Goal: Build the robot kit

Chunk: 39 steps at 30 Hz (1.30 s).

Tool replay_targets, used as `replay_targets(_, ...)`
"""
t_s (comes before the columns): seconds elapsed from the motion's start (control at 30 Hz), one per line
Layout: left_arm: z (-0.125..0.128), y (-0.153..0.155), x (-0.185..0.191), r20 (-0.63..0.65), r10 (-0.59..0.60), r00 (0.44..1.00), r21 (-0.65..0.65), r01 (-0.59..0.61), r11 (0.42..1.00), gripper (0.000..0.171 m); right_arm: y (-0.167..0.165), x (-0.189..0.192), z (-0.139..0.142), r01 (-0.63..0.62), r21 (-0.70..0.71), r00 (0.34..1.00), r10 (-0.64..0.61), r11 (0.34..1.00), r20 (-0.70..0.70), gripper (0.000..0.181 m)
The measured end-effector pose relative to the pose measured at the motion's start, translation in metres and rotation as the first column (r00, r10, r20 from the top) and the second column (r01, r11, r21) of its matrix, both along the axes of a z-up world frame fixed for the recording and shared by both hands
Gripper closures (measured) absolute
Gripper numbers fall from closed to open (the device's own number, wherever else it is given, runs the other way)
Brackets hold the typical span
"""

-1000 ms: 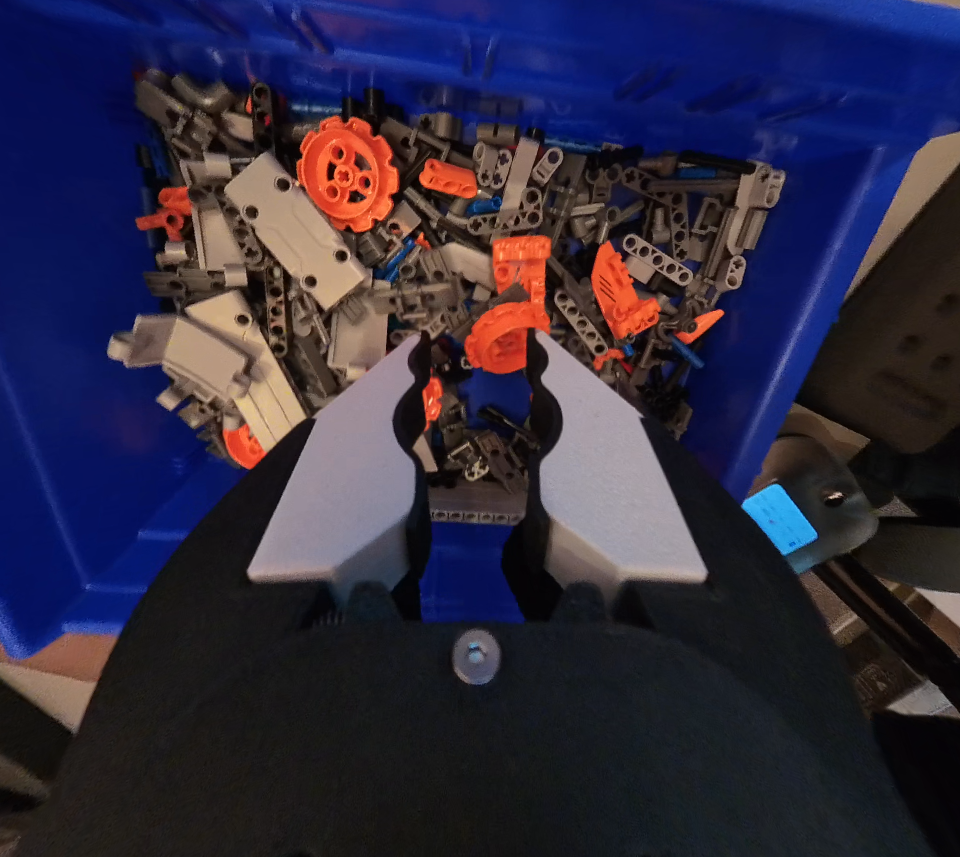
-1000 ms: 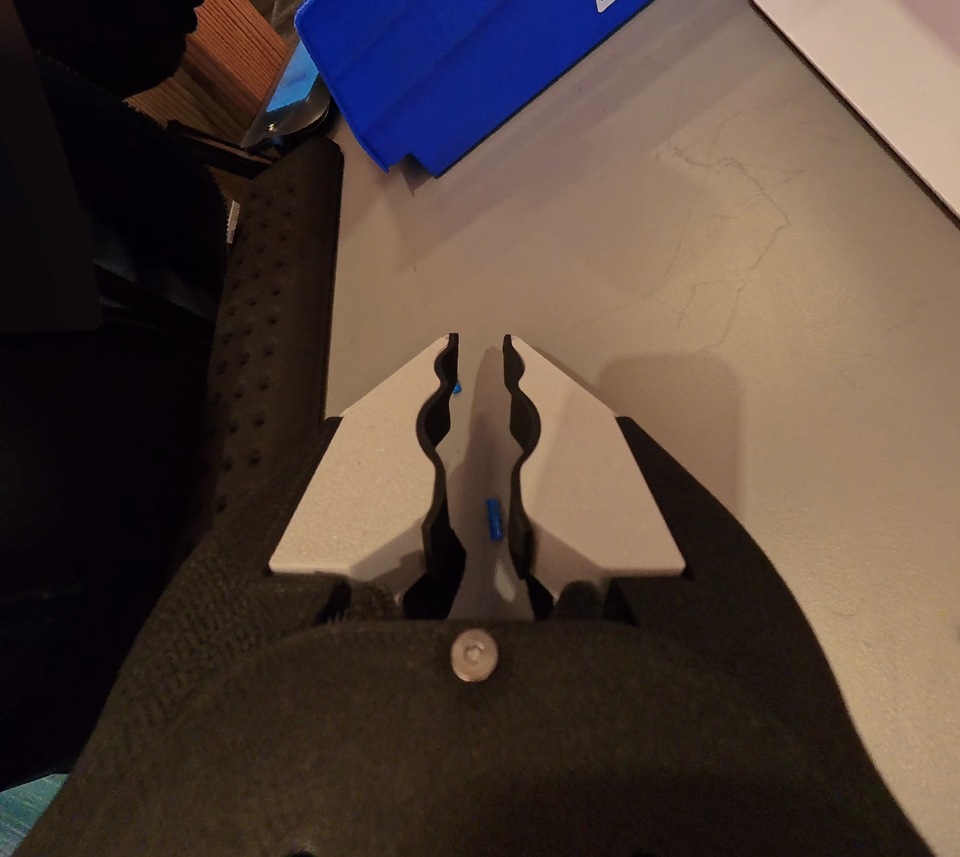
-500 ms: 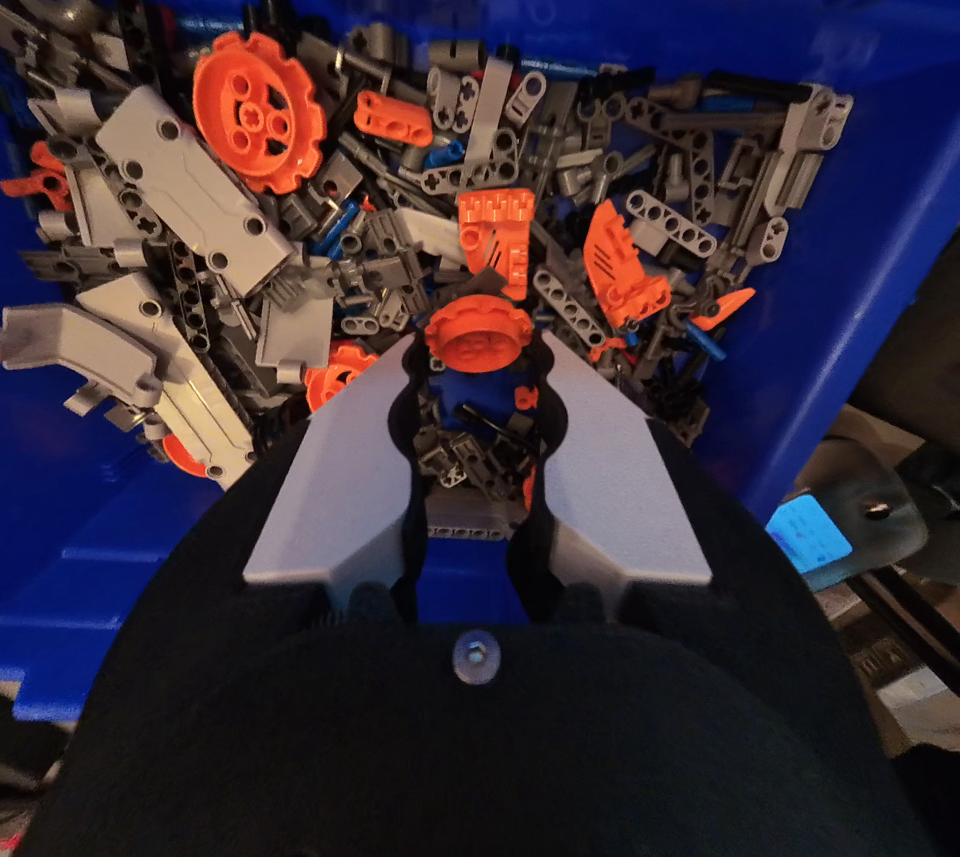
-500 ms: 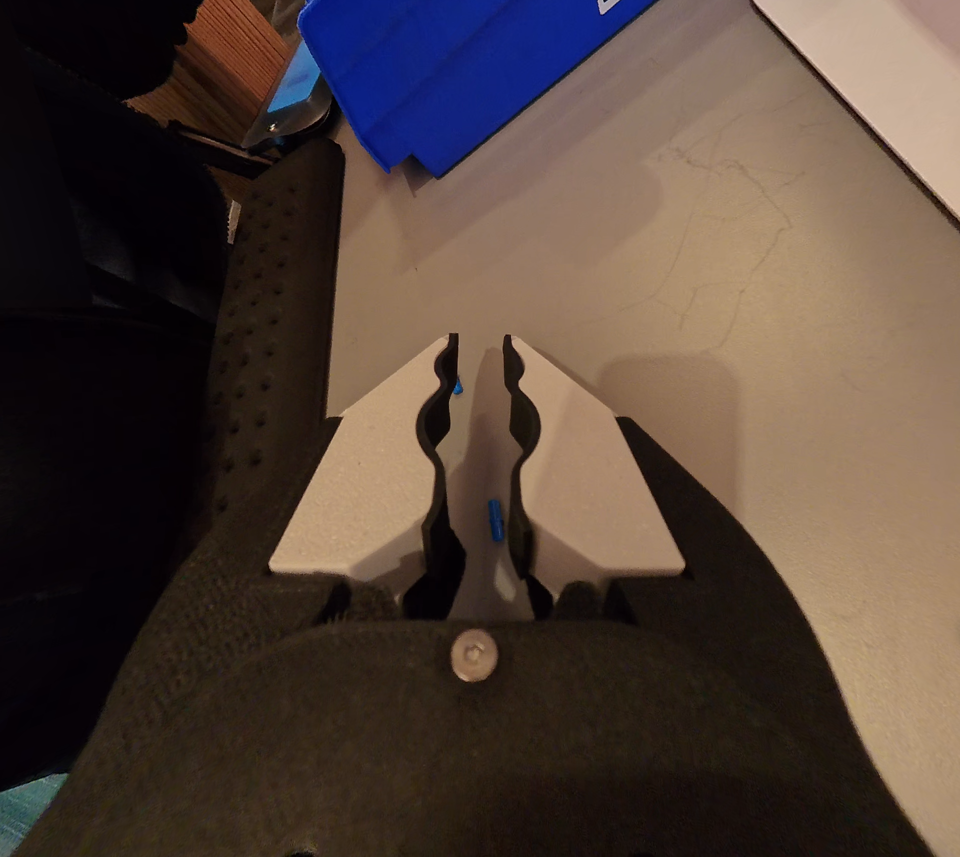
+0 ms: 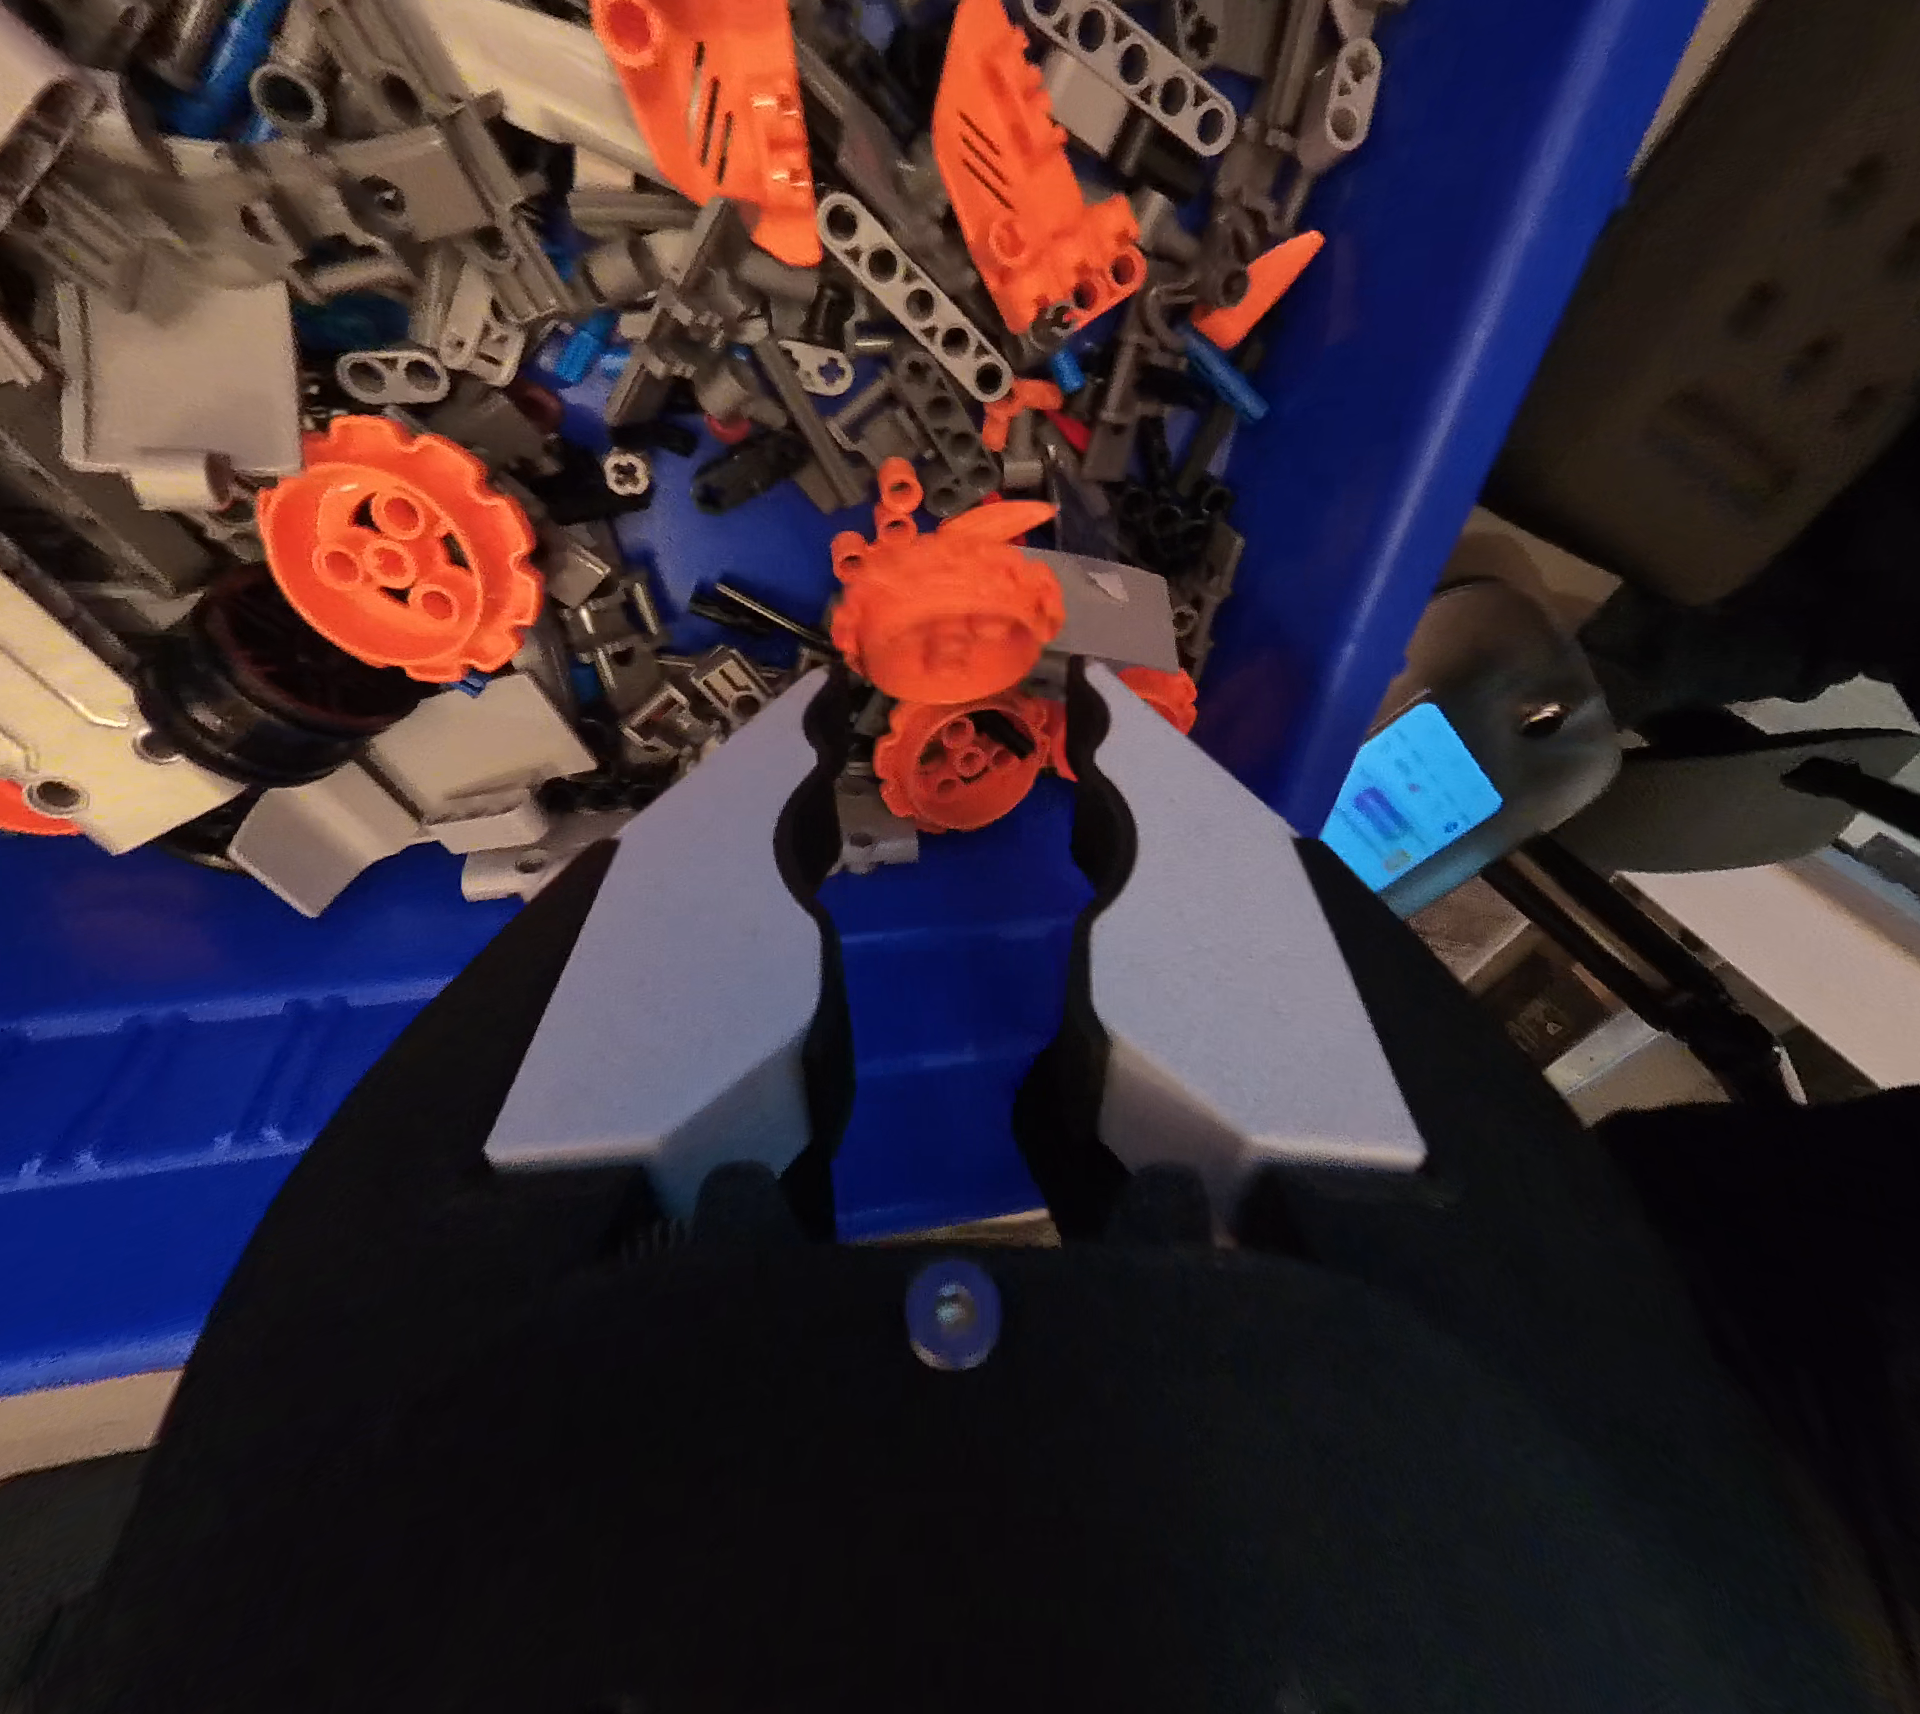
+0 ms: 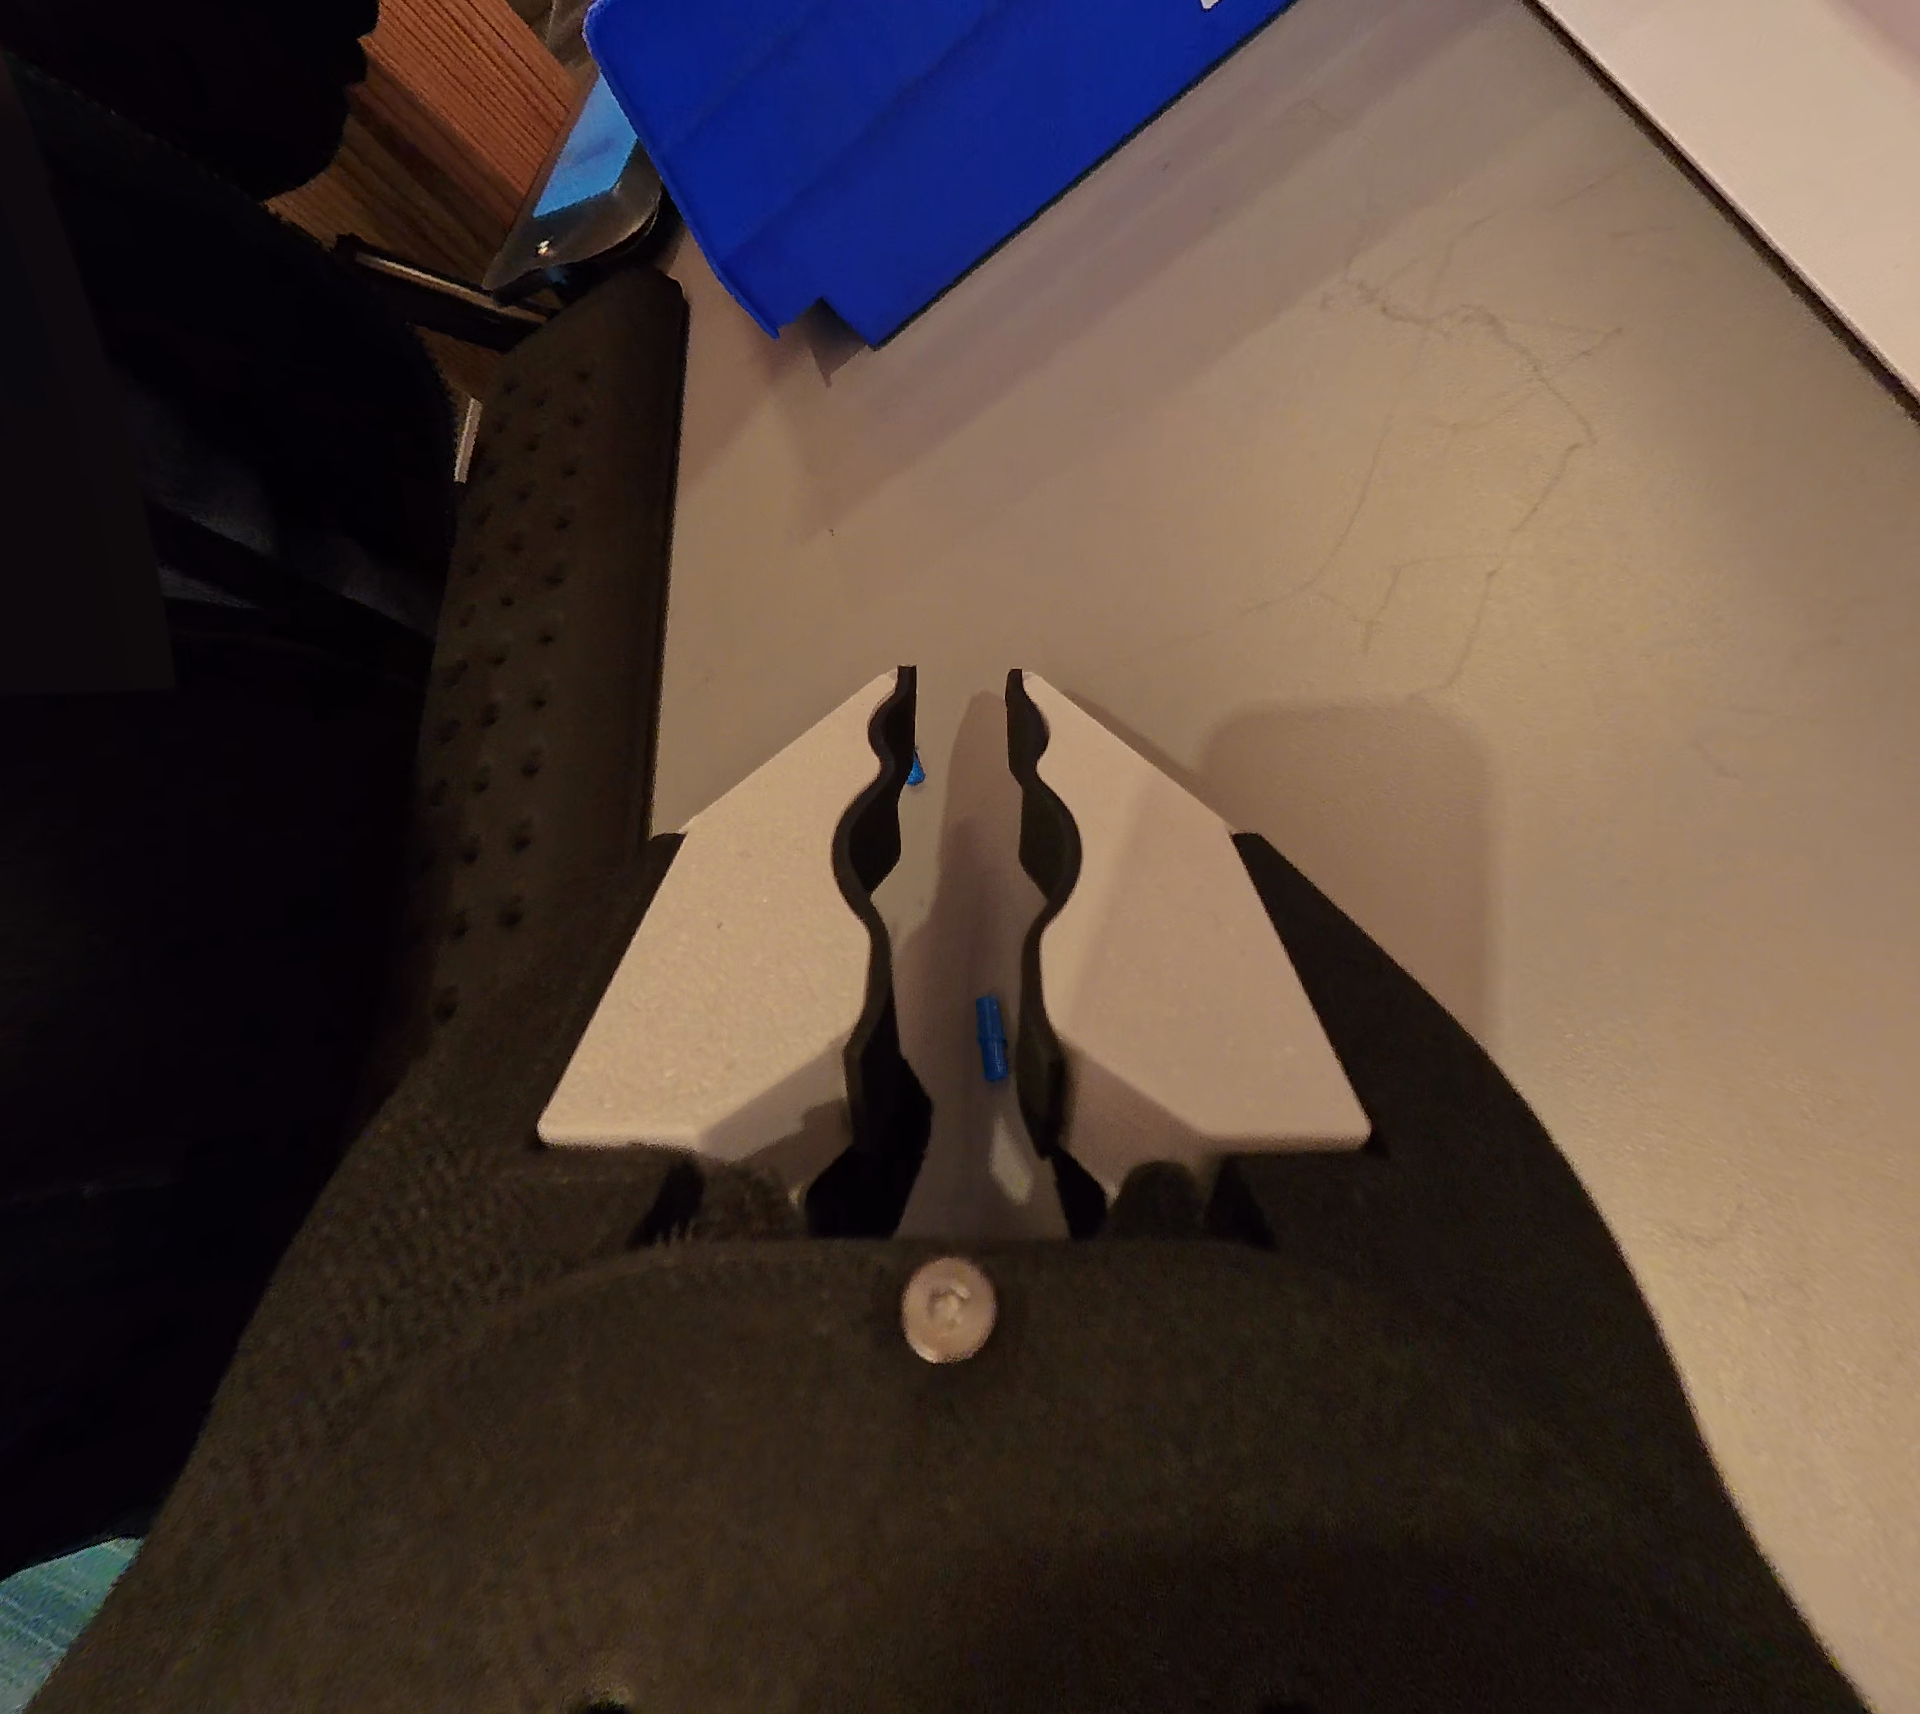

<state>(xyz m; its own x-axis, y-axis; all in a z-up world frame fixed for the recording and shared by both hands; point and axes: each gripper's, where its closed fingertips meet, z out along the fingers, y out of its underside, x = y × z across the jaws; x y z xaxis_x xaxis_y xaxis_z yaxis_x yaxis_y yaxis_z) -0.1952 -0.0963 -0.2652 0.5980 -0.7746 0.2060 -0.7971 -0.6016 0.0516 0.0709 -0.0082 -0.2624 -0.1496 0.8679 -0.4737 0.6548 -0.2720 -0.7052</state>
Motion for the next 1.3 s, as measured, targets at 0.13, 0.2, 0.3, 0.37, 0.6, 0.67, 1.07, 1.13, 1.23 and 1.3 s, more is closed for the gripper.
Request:
replay_targets(0.13, 0.003, 0.019, 0.005, 0.024, 0.019, 1.000, 0.087, -0.021, 0.996, 0.125, 0.000, 0.000, -0.001, 0.000, -0.001, 1.000, 0.000, 1.000, 0.002, 0.166)
replay_targets(0.2, 0.004, 0.038, 0.006, 0.034, 0.032, 0.999, 0.174, -0.038, 0.984, 0.126, 0.000, 0.000, 0.000, 0.001, -0.001, 1.000, -0.001, 1.000, 0.001, 0.166)
replay_targets(0.3, 0.001, 0.055, 0.008, 0.014, 0.013, 1.000, 0.246, -0.016, 0.969, 0.129, 0.001, 0.000, 0.000, 0.002, -0.002, 1.000, -0.002, 1.000, -0.001, 0.166)
replay_targets(0.37, -0.004, 0.059, 0.010, -0.008, -0.012, 1.000, 0.259, 0.014, 0.966, 0.133, 0.001, 0.000, 0.000, 0.002, -0.003, 1.000, -0.002, 1.000, -0.001, 0.166)
replay_targets(0.6, -0.015, 0.066, 0.023, 0.035, -0.027, 0.999, 0.275, 0.016, 0.961, 0.159, 0.001, 0.000, 0.002, 0.003, -0.002, 1.000, -0.003, 1.000, -0.006, 0.166)
replay_targets(0.67, -0.018, 0.064, 0.024, 0.035, -0.040, 0.999, 0.279, 0.028, 0.960, 0.167, 0.001, 0.000, 0.001, 0.002, -0.002, 1.000, -0.002, 1.000, -0.004, 0.166)
replay_targets(1.07, 0.000, 0.029, 0.008, 0.033, -0.046, 0.998, 0.163, 0.040, 0.986, 0.157, 0.001, 0.001, 0.001, 0.002, -0.003, 1.000, -0.002, 1.000, -0.002, 0.166)
replay_targets(1.13, 0.002, 0.033, 0.004, 0.024, -0.027, 0.999, 0.173, 0.022, 0.985, 0.153, 0.000, 0.001, 0.000, 0.001, -0.002, 1.000, -0.001, 1.000, -0.001, 0.166)
replay_targets(1.23, 0.004, 0.031, -0.003, -0.001, -0.010, 1.000, 0.167, 0.010, 0.986, 0.147, 0.001, 0.001, 0.001, 0.003, -0.002, 1.000, -0.003, 1.000, -0.002, 0.166)
replay_targets(1.3, 0.008, 0.029, -0.007, -0.013, -0.007, 1.000, 0.168, 0.009, 0.986, 0.146, 0.001, 0.001, 0.000, 0.003, -0.003, 1.000, -0.003, 1.000, -0.001, 0.166)
